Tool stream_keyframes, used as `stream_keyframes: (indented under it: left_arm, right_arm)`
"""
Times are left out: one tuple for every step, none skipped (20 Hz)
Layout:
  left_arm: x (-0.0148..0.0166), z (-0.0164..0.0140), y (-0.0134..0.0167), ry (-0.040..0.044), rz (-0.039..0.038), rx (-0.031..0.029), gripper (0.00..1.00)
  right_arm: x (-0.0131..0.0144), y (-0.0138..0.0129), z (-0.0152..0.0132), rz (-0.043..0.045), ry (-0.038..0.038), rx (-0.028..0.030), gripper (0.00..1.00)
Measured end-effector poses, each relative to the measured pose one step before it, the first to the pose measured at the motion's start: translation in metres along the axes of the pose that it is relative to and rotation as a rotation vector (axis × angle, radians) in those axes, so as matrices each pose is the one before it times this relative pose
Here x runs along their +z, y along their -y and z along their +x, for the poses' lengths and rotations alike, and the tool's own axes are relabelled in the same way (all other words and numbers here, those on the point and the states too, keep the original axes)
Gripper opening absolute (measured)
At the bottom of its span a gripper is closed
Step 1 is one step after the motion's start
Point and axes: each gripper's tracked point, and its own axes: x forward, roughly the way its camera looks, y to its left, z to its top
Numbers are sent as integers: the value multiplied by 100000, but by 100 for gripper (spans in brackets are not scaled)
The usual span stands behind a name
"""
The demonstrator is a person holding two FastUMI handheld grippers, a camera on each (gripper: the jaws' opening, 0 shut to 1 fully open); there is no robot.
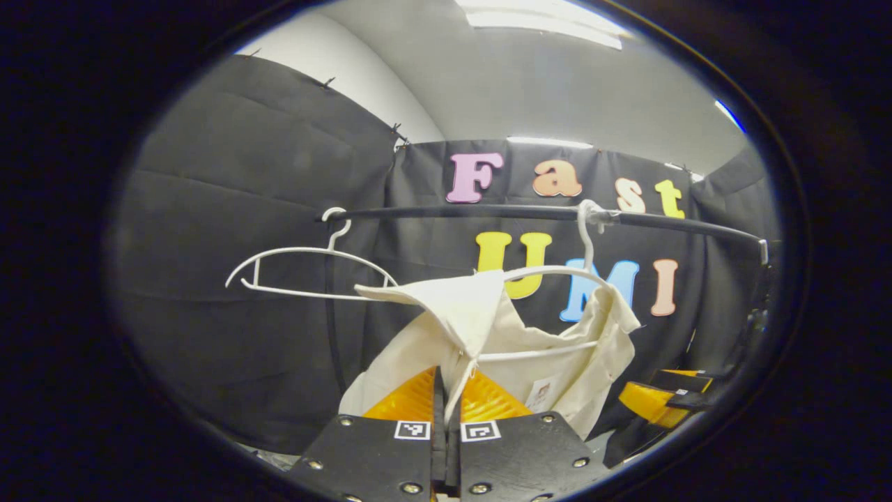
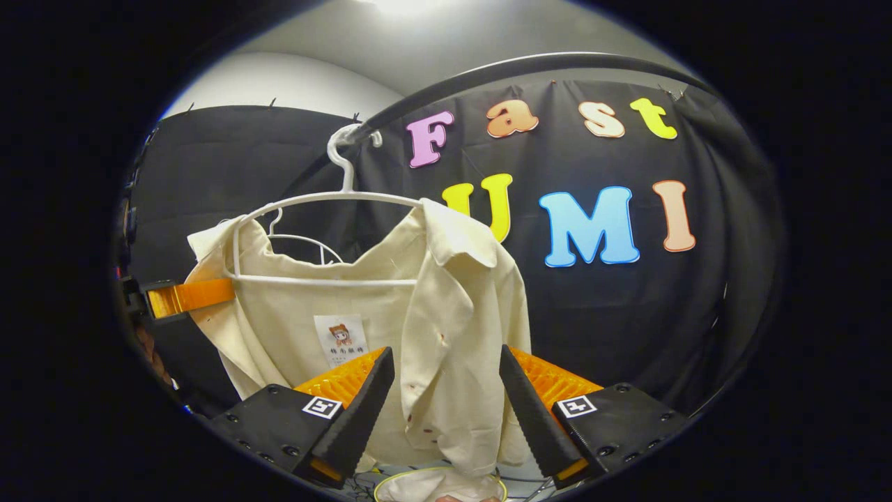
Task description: Grasp the clothes on the hanger with both hands and then place them into the laundry hamper below.
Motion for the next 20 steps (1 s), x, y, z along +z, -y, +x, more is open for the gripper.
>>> stream_keyframes:
  left_arm:
    - [39,-98,-127,170,-891,-463,1]
    - [20,-256,145,-91,-499,-581,0]
    - [202,-169,-4,102,-58,-346,0]
    - [118,-148,78,21,-127,-558,0]
    - [274,-116,210,71,-112,-883,0]
    - [200,-46,46,89,2,-591,0]
    - [145,-135,22,-147,-117,-289,0]
    - [0,-9,19,-319,-485,-235,0]
    - [122,-141,99,-253,-662,-76,1]
    - [120,20,72,12,-389,-285,1]
    - [93,-6,-49,214,177,111,1]
    - [44,-111,8,-138,423,-10,1]
    - [86,-96,28,-244,471,174,0]
    - [-56,-144,-17,-187,427,43,1]
    - [161,-38,-28,-120,567,166,2]
    - [27,-138,-81,-345,455,187,1]
    - [97,-125,-61,-243,171,72,1]
    - [-76,-101,-14,-101,6,-45,1]
    - [-35,-39,-48,-73,101,-93,1]
    - [-81,-41,-52,-326,35,-25,1]
  right_arm:
    - [521,-222,728,-866,493,-217,96]
    - [322,-75,773,-674,123,-535,92]
    - [294,-14,767,-273,259,-465,93]
    - [278,23,687,177,582,-493,93]
    - [245,102,701,521,329,-831,93]
    - [48,58,566,529,50,-425,96]
    - [-36,53,471,517,-491,-464,93]
    - [-220,-120,422,605,-1049,62,93]
    - [-197,-132,444,533,-884,281,96]
    - [-123,91,527,253,-473,-113,96]
    - [-55,224,543,-155,-176,-676,93]
    - [-110,260,355,-53,-440,-1122,93]
    - [-49,207,342,613,-687,-366,96]
    - [-100,68,373,892,-465,330,96]
    - [71,75,271,507,-136,441,96]
    - [-80,3,144,-157,195,174,96]
    - [97,228,185,-839,99,-297,96]
    - [-87,441,307,-1187,-91,-675,94]
    - [-55,444,234,-1251,64,-708,77]
    - [-105,142,296,-732,164,-41,69]
